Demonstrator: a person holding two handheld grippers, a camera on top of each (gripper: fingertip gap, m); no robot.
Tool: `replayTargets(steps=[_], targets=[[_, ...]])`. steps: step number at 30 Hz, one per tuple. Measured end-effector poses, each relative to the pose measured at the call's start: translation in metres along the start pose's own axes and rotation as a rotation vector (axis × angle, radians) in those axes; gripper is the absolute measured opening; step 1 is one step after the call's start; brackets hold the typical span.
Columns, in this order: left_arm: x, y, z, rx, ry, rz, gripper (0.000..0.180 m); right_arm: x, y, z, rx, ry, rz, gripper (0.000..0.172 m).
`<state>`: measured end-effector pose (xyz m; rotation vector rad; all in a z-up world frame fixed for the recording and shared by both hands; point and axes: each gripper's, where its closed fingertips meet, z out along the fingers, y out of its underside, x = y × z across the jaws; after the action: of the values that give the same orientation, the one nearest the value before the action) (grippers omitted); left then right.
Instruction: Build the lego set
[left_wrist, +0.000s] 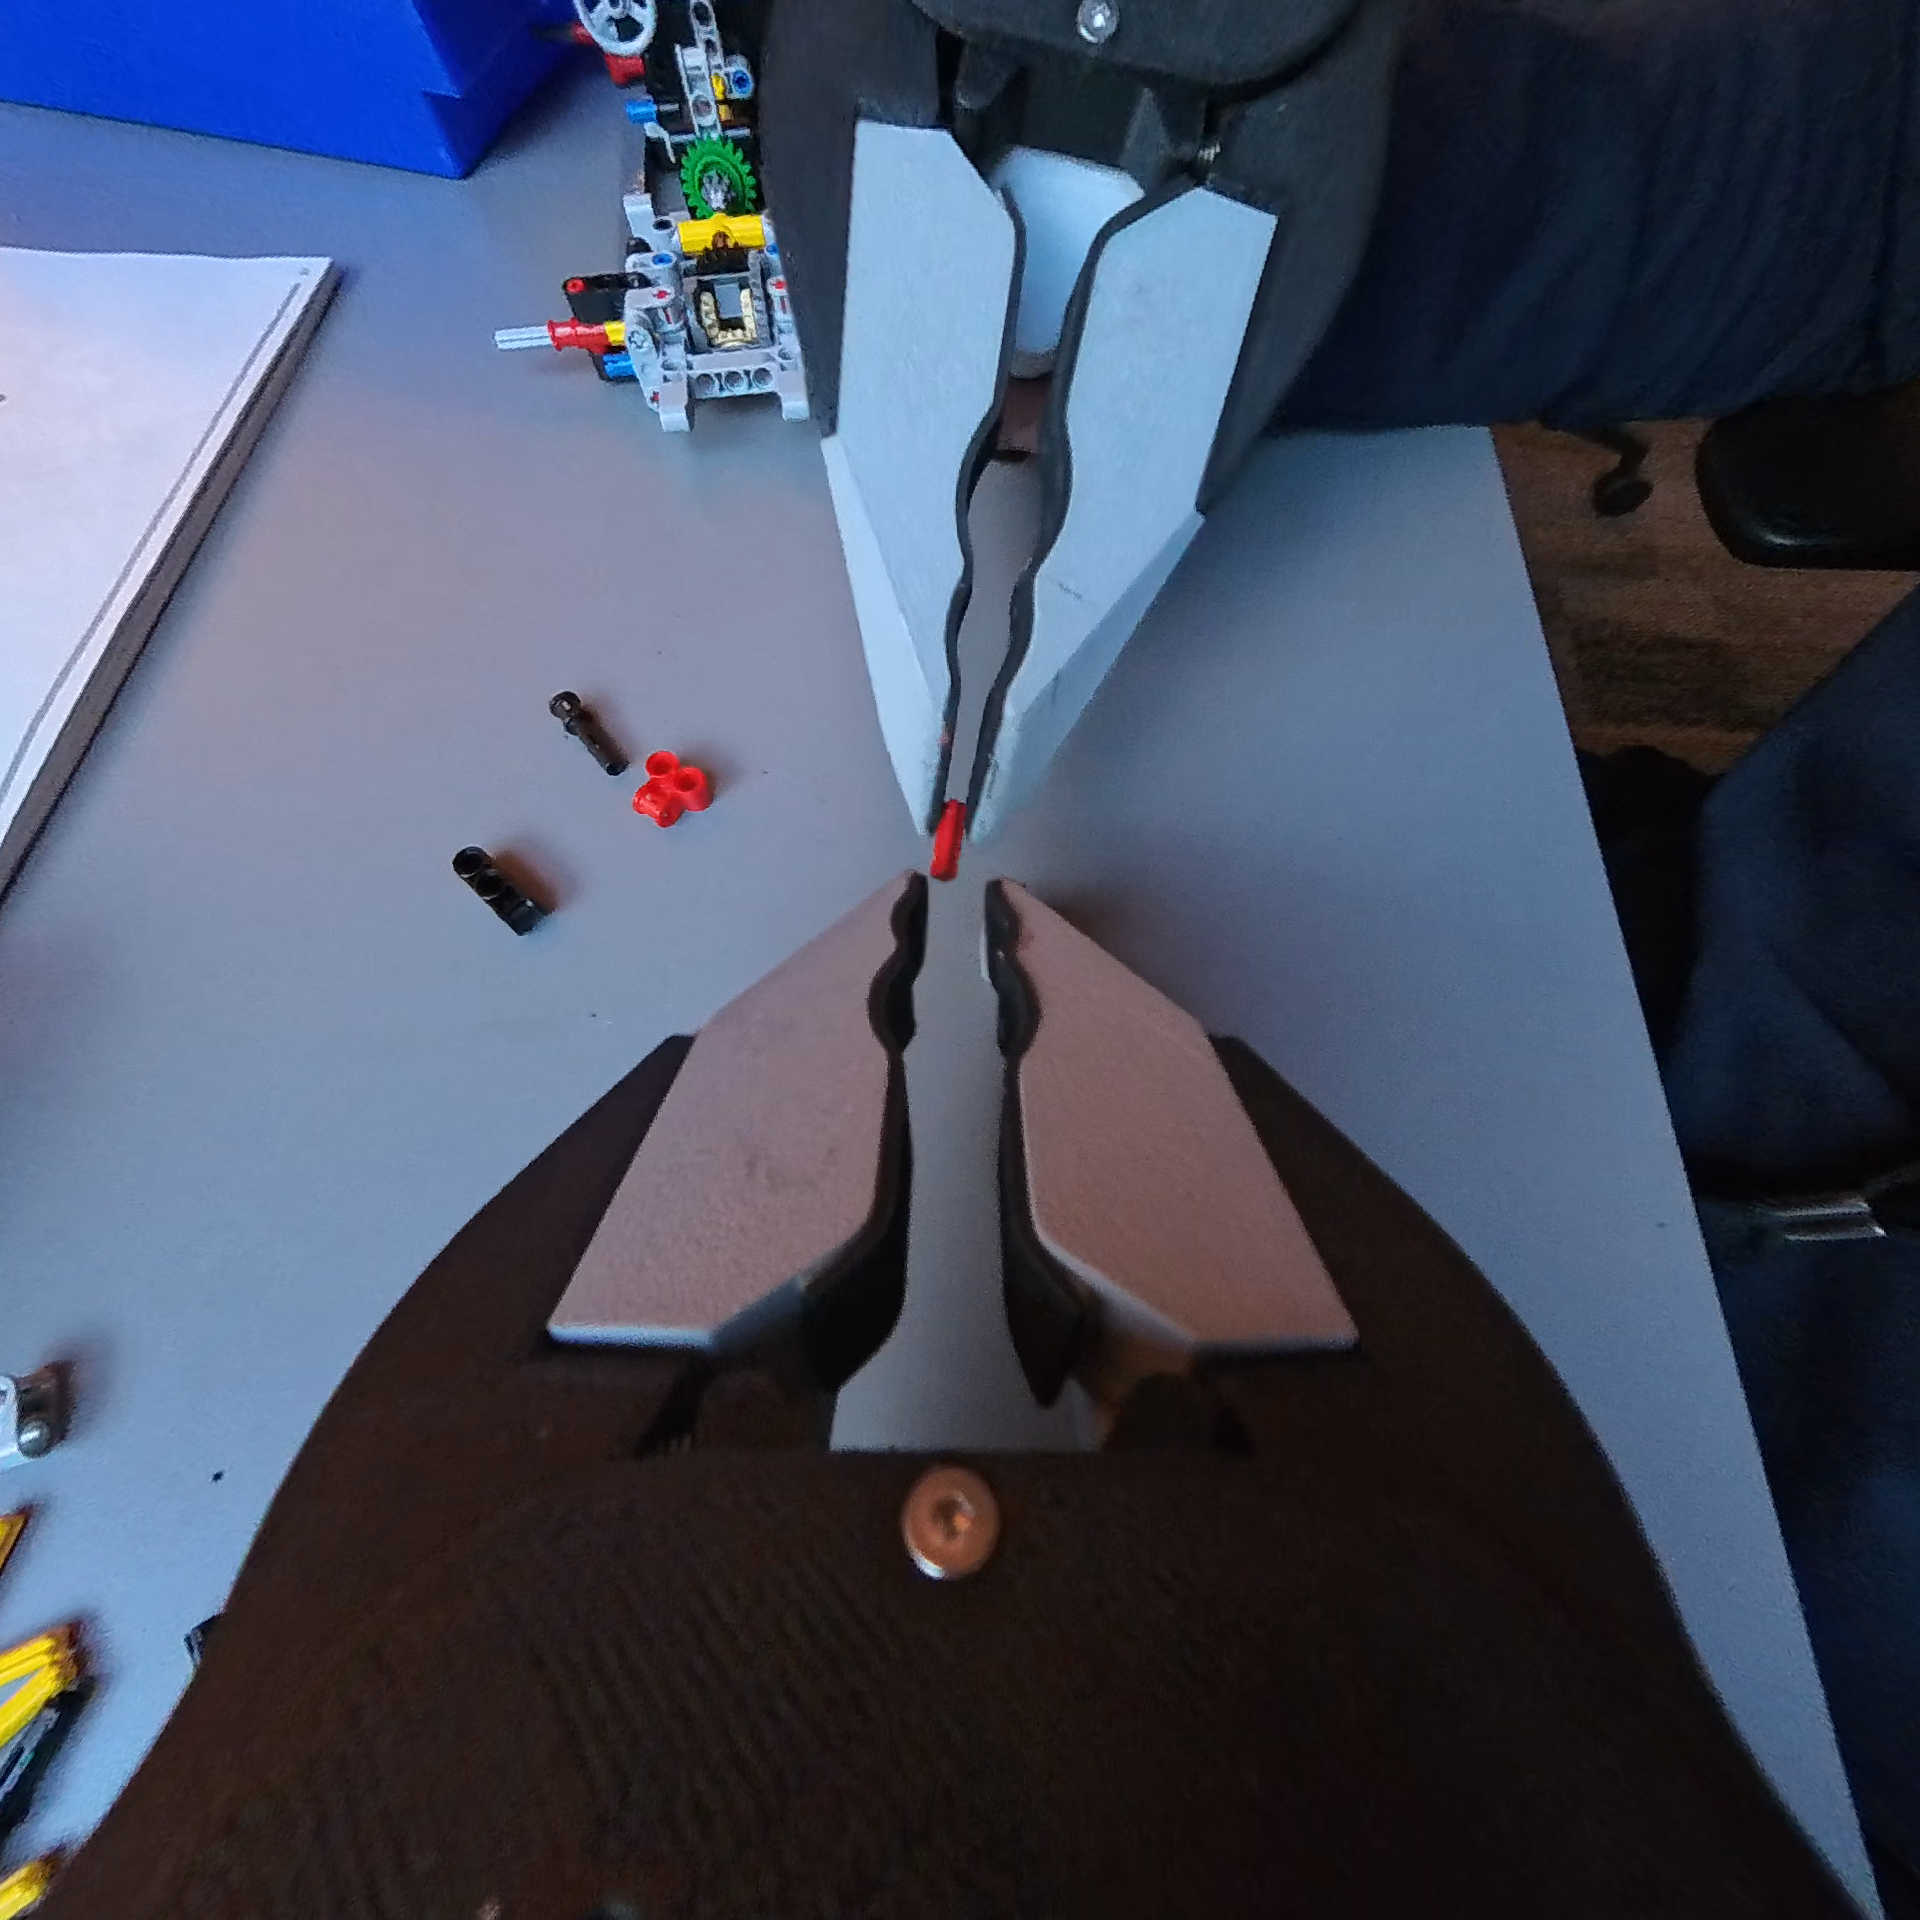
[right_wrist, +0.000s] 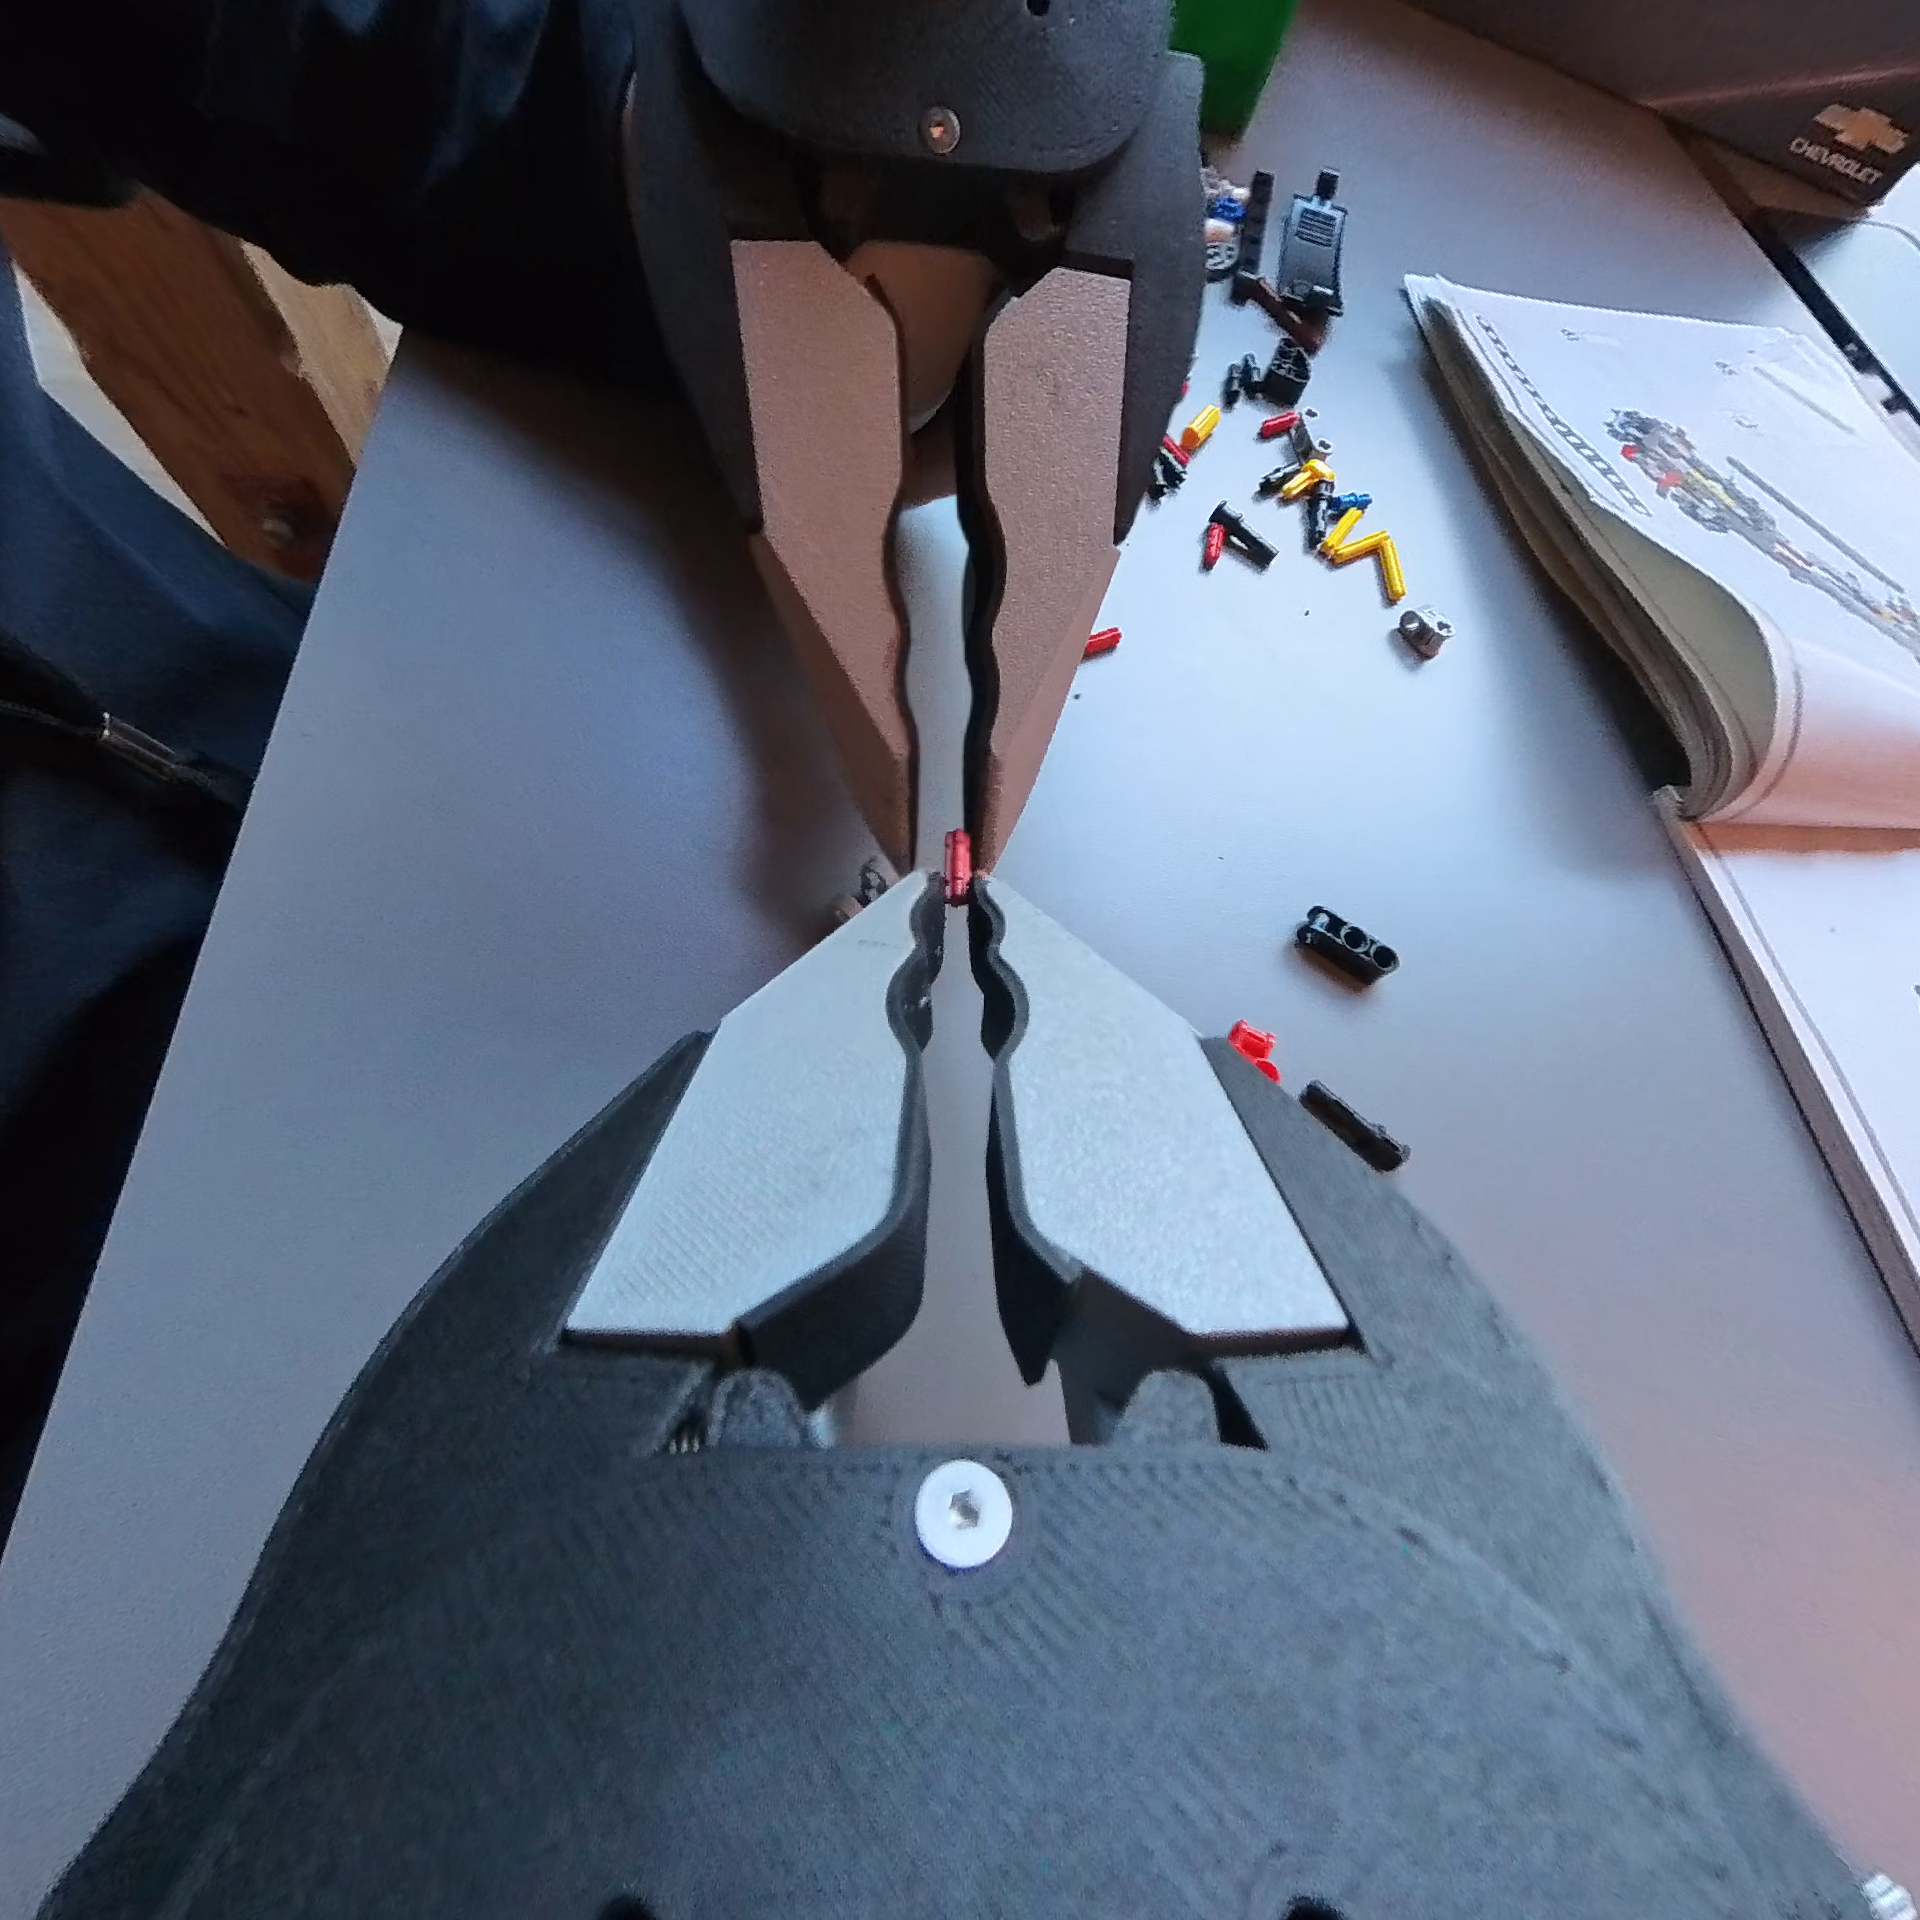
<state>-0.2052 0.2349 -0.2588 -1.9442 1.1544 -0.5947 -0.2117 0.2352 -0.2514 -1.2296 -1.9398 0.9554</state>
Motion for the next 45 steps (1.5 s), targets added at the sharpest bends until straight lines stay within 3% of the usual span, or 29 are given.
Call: replayTargets(steps=[8, 22, 30, 45], targets=[[0.000, 0.008, -0.001, -0.042, 0.013, 0.020, 0.030, 0.007, 0.002, -0.004, 0.004, 0.019, 0.049, 0.002], [0.003, 0.017, 0.001, -0.151, 0.081, 0.171, 0.030, -0.003, 0.015, -0.019, 0.010, 0.100, 0.122, 0.001], [0.007, 0.017, 0.005, -0.180, 0.125, 0.234, 0.030, -0.023, 0.026, -0.014, -0.087, 0.114, 0.302, 0.001], [0.017, 0.021, 0.015, -0.172, 0.153, 0.237, 0.015, -0.028, 0.025, -0.004, -0.112, 0.122, 0.325, 0.001]])
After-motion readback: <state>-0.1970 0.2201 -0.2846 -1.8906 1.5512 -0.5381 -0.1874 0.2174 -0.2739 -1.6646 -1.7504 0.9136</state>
